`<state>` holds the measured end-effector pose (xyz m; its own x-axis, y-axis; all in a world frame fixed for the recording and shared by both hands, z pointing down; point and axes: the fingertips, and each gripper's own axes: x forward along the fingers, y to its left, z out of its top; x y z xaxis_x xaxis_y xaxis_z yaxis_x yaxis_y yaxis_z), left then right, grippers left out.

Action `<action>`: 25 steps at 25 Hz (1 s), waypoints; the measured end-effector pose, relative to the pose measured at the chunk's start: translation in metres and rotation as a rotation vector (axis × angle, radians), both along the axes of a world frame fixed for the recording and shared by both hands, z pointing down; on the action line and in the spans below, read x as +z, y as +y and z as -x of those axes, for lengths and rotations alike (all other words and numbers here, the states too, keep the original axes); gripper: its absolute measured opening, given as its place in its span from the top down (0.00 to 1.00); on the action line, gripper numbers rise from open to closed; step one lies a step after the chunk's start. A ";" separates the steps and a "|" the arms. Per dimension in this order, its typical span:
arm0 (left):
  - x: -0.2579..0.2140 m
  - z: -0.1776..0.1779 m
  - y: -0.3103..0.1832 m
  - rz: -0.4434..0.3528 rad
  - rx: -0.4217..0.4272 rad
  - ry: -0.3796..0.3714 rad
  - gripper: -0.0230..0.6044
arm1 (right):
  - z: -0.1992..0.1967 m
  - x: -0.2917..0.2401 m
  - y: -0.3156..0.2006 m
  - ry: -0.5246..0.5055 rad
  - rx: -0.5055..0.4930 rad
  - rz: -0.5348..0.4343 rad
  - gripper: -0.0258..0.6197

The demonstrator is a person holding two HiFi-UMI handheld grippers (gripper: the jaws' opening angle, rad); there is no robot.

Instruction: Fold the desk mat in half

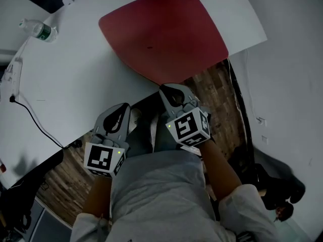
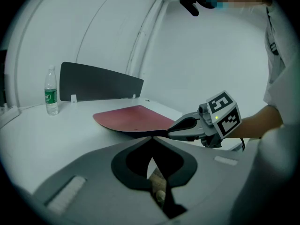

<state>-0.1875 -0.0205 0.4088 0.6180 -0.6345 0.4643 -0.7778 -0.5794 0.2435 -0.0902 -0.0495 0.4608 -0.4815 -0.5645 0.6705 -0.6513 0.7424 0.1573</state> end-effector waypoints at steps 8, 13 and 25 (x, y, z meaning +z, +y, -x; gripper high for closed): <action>-0.012 -0.046 -0.024 -0.023 -0.022 -0.012 0.93 | -0.051 -0.021 -0.020 -0.148 0.055 0.011 0.93; -0.017 -0.082 -0.036 -0.026 -0.040 -0.018 0.93 | -0.083 -0.030 -0.035 -0.177 0.040 0.013 0.93; -0.024 -0.158 -0.065 -0.027 -0.028 -0.042 0.93 | -0.167 -0.028 -0.064 -0.194 0.068 0.024 0.93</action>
